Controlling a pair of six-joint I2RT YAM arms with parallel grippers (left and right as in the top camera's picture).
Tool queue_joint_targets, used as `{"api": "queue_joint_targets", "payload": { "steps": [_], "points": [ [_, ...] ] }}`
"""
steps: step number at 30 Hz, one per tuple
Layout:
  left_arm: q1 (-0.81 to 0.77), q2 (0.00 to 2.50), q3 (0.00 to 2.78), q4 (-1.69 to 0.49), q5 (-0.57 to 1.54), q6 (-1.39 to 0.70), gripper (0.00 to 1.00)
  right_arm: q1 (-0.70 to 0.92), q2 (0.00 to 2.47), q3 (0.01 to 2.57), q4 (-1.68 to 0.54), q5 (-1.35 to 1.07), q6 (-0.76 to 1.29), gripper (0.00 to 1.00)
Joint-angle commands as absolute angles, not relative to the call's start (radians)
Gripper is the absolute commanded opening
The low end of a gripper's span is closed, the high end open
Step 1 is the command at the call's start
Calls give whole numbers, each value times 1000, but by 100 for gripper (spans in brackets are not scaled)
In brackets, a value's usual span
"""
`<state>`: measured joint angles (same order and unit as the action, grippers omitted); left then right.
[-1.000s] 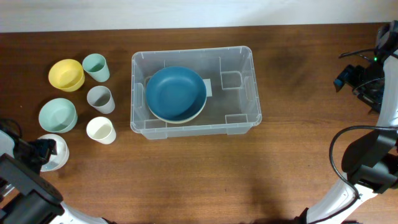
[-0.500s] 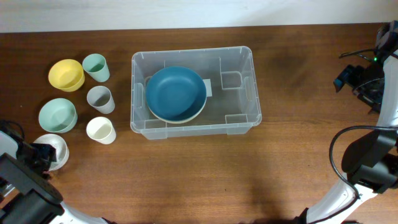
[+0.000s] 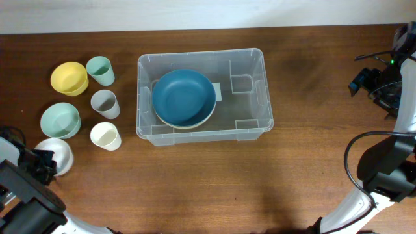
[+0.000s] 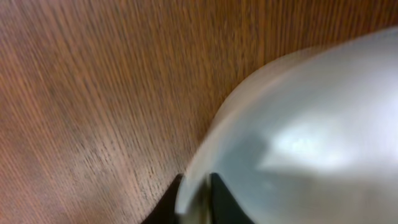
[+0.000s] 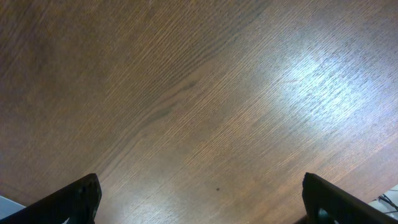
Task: Pack container
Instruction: 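Lift the white bowl and carry it over the bin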
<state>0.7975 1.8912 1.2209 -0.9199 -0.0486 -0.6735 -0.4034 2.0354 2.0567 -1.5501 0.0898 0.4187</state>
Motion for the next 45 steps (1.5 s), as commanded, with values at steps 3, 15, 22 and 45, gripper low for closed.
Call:
{"api": "queue_joint_targets", "payload": {
  "steps": [3, 15, 22, 45],
  "points": [
    [802, 1898, 1211, -947, -125, -669, 1, -406, 2037, 2053, -1551, 106, 427, 99],
    [925, 1875, 1368, -1159, -93, -669, 1, -406, 2037, 2053, -1551, 106, 427, 99],
    [941, 1687, 1528, -1282, 63, -656, 1, -406, 2037, 2053, -1551, 106, 427, 99],
    [-479, 1610, 1540, -453, -6, -487, 2, -406, 2037, 2053, -1551, 106, 427, 99]
  ]
}}
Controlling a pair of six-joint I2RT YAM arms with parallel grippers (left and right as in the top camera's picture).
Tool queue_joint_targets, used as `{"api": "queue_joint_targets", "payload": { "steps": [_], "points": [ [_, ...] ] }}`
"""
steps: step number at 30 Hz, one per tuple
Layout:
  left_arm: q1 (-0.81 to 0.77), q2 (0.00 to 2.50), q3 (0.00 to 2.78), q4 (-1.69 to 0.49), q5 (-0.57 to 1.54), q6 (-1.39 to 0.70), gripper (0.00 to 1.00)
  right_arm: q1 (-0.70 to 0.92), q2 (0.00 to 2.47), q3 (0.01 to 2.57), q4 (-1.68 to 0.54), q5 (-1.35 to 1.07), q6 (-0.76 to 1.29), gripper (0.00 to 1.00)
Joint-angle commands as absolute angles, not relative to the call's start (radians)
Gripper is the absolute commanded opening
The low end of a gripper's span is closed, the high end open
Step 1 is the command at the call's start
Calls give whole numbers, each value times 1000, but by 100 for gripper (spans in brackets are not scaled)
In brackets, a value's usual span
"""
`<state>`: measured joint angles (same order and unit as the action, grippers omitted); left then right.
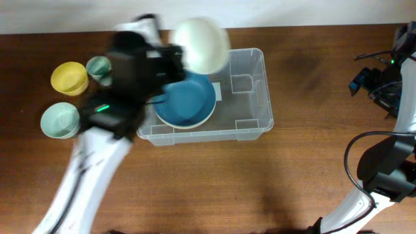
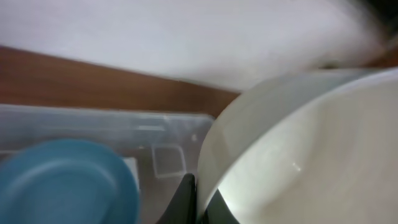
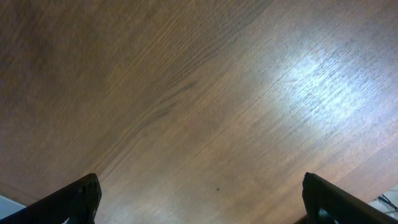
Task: Pack container
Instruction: 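Lift the white bowl and carry it over the bin, then lower the white bowl into the bin's right side and release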
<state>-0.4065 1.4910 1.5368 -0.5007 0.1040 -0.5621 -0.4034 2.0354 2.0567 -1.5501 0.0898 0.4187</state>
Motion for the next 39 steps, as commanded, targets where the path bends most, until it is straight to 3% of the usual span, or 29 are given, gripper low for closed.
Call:
{"api": "queue_joint_targets", "payload": {
  "steps": [1, 7, 27, 35, 39],
  "points": [
    [-490, 1644, 1540, -435, -24, -487, 2, -406, 2037, 2053, -1551, 106, 427, 99],
    [-519, 1831, 1540, -334, -42, -465, 5, -406, 2037, 2053, -1551, 106, 427, 99],
    [-556, 2029, 1540, -423, -42, -462, 7, -406, 2037, 2053, -1551, 106, 427, 99],
    [-556, 2048, 1540, -443, -42, -462, 14, -406, 2037, 2053, -1551, 106, 427, 99],
    [-556, 2048, 1540, -433, -42, -462, 25, -406, 2037, 2053, -1551, 106, 427, 99]
  ]
}}
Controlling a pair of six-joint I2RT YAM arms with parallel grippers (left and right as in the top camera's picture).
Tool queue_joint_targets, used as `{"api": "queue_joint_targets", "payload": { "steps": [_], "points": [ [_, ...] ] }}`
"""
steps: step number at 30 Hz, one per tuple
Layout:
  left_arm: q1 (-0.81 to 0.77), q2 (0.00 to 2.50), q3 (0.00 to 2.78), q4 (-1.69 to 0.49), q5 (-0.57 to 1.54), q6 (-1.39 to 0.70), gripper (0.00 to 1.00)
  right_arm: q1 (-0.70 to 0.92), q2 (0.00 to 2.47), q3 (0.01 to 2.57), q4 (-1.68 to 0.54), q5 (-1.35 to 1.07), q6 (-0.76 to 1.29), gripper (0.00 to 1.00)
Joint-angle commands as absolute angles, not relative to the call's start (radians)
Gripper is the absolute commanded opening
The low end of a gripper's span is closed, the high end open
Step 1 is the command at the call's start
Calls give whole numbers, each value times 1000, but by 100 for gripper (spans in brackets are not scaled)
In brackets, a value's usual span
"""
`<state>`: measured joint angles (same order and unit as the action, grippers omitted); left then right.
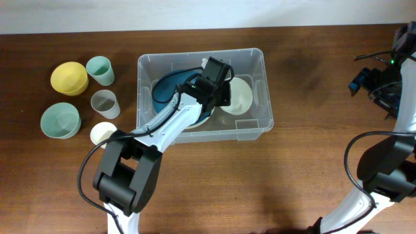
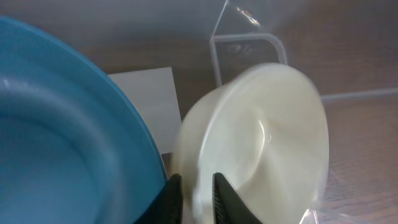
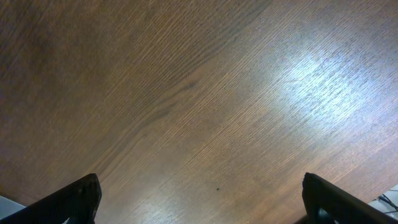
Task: Pack container
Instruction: 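Lower the white bowl into the bin's right side and release, then move the left gripper to the light-green bowl and grasp its rim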
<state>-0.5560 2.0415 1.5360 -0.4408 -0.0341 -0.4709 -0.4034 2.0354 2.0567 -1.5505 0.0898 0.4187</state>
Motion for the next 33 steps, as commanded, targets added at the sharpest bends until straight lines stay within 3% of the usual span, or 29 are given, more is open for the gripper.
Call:
{"api": "queue_joint_targets", "payload": {
  "steps": [1, 3, 9, 14, 16, 18, 29, 33],
  "points": [
    [-556, 2048, 1540, -429, -42, -462, 27, -406, 2037, 2053, -1551, 106, 427, 99],
    [-556, 2048, 1540, -425, -42, -462, 28, -406, 2037, 2053, -1551, 106, 427, 99],
    [-540, 2041, 1600, -415, -41, -449, 46, -406, 2037, 2053, -1551, 106, 427, 99],
    [-469, 1947, 1842, -686, -174, -380, 55, -406, 2037, 2053, -1551, 106, 427, 99],
    [-406, 1869, 1901, -820, -289, -424, 67, -406, 2037, 2053, -1551, 106, 427, 99],
    [-320, 1782, 1905, -921, -338, -477, 93, -406, 2037, 2053, -1551, 106, 427, 99],
    [235, 1593, 1895, -1257, -313, -678, 99, -406, 2037, 2053, -1551, 106, 427, 99],
    [411, 1618, 1781, -1247, -224, -696, 99, -406, 2037, 2053, -1551, 106, 427, 99]
  ]
}}
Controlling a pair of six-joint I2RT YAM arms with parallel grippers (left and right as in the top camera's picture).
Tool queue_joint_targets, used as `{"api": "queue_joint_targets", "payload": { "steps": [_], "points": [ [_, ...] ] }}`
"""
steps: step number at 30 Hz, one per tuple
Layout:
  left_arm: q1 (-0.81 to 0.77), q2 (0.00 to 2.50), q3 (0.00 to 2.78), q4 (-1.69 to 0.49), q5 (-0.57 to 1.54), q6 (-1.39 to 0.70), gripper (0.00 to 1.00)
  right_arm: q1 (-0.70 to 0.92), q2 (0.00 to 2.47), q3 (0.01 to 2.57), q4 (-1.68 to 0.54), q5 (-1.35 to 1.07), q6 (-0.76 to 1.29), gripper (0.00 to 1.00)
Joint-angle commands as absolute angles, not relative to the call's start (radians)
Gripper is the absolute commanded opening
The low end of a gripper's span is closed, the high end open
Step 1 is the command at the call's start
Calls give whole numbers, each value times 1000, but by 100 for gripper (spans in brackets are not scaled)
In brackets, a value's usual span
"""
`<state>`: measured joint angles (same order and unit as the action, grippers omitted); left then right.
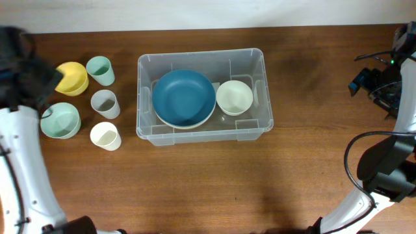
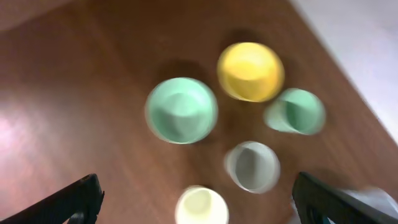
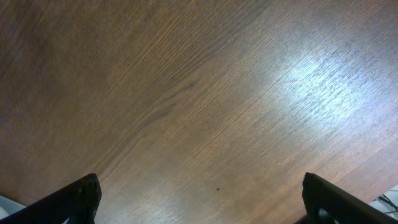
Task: Pack container
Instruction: 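Move the left gripper to the light-green bowl and grasp its rim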
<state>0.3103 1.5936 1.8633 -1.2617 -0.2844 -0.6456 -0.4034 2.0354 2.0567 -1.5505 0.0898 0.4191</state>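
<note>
The clear plastic container (image 1: 202,56) holds a blue bowl (image 1: 184,97) on a cream dish, with a white bowl (image 1: 234,97) to its right. To the left of the container stand a yellow bowl (image 2: 250,71), a mint bowl (image 2: 181,109), a green cup (image 2: 295,111), a grey cup (image 2: 251,166) and a cream cup (image 1: 105,136). My left gripper (image 2: 196,203) hangs open high above these cups and bowls, holding nothing. My right gripper (image 3: 202,200) is open over bare wood at the far right.
The wooden table (image 1: 312,162) stretches to the right and front of the container. The right arm's cables and base (image 1: 383,162) stand at the right edge. A pale wall strip (image 1: 195,13) runs along the back.
My left gripper was shut on the white bowl's rim inside the container, beside the blue bowl. Now the bowl rests there on its own and the gripper is open above the cups at the left.
My left gripper was shut on the white bowl's rim on the table at the front left. Then it held the bowl above the container's back edge, then low inside the container. Now the bowl sits in the container, let go. The right arm has not moved.
</note>
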Motion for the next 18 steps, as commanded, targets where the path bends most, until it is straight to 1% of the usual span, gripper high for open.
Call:
{"api": "queue_joint_targets", "payload": {
  "steps": [1, 3, 7, 12, 17, 18],
  "points": [
    [434, 1625, 1750, -1230, -225, -696, 99, -406, 2037, 2053, -1551, 106, 427, 99],
    [484, 1652, 1686, -1188, -207, -696, 99, -406, 2037, 2053, -1551, 106, 427, 99],
    [550, 1742, 1584, -1136, -99, -696, 99, -406, 2037, 2053, -1551, 106, 427, 99],
    [586, 1856, 1542, -1092, -93, -696, 99, -406, 2037, 2053, -1551, 106, 427, 99],
    [590, 1957, 1542, -1065, -93, -696, 98, -406, 2037, 2053, -1551, 106, 427, 99],
    [590, 1981, 1542, -1059, -93, -696, 94, -406, 2037, 2053, -1551, 106, 427, 99]
  ]
}}
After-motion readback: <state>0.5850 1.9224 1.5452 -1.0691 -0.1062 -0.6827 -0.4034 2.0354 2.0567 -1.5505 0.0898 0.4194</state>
